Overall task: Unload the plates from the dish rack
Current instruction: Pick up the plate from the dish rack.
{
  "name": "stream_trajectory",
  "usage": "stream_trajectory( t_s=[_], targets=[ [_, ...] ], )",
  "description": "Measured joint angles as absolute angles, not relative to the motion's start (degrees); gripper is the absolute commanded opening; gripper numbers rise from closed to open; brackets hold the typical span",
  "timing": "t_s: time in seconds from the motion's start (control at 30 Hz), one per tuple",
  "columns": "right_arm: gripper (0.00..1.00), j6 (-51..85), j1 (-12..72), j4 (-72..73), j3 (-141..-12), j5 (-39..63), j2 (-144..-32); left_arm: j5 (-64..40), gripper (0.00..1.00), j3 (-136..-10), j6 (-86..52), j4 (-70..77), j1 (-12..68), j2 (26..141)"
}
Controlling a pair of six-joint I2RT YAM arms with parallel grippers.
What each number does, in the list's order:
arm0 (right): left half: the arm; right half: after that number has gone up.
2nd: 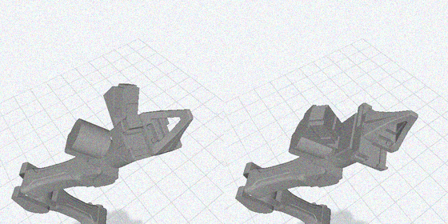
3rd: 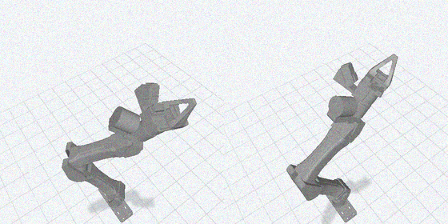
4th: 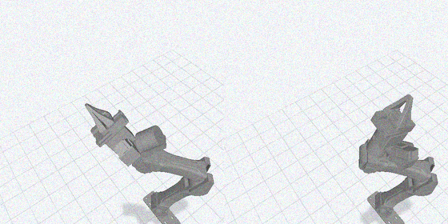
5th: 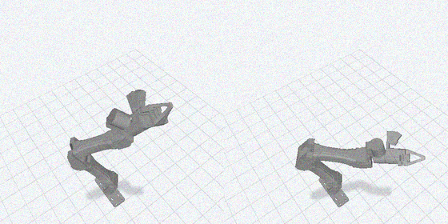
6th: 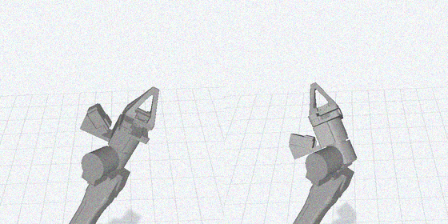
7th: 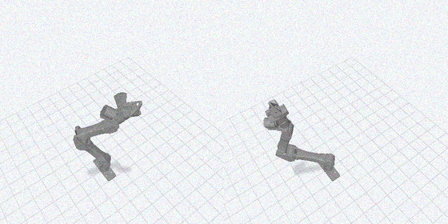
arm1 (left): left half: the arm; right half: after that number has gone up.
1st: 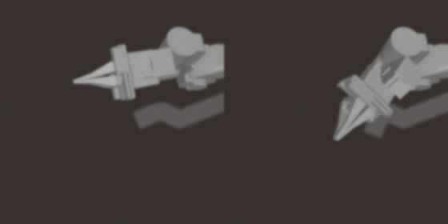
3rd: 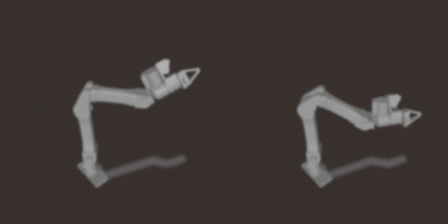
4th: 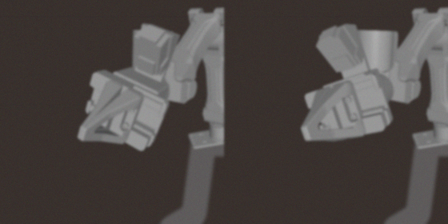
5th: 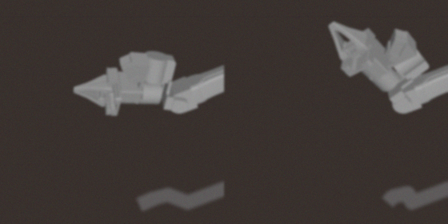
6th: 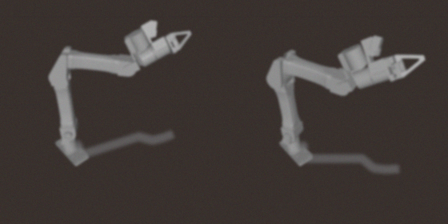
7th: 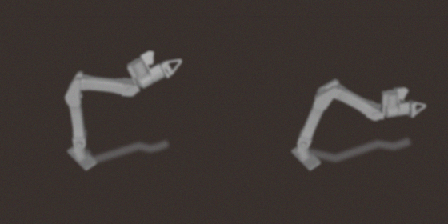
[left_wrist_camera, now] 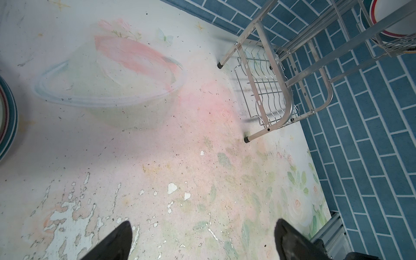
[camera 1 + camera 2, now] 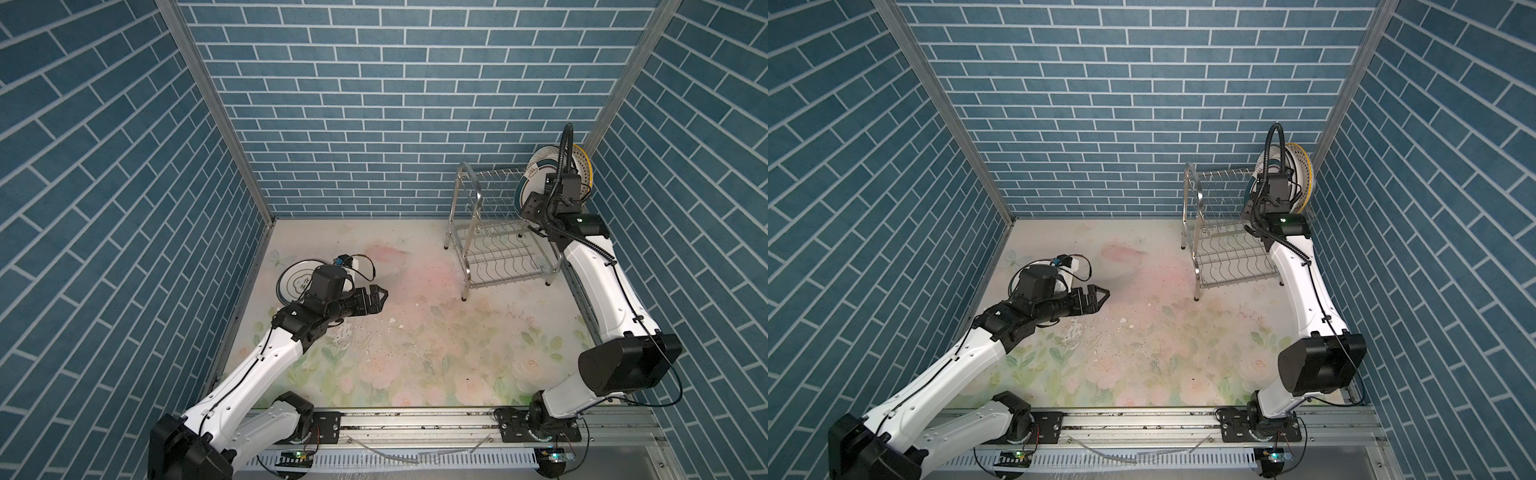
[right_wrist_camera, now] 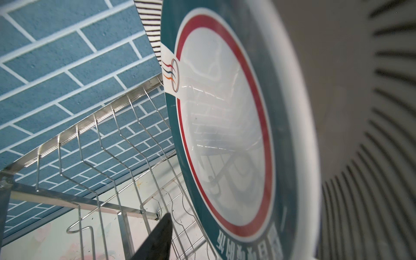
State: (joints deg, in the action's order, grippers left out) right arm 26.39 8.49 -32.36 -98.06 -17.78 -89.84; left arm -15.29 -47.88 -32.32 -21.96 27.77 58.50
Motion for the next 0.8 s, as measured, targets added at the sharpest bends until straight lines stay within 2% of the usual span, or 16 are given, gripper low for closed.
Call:
stream_trajectory(
  t_s=[0.13,0.43,0.8],
  targets=[
    [0.55,25.6,8.4,-29.2,-96.1,-18.6,-89.2,-15.5,0.99,-47.9,-32.3,-22.0,27.8,58.5],
    [0.32,25.1,8.1,-26.2,-95.1,-18.5,-89.3,-15.7,1.00,-47.9,-32.3,-21.9,27.8,58.5],
    [0.17,24.6,8.1,-25.6,-95.0,-17.7,-89.2,-15.7,0.99,-47.3,-32.3,-21.2,27.8,58.5]
  ],
)
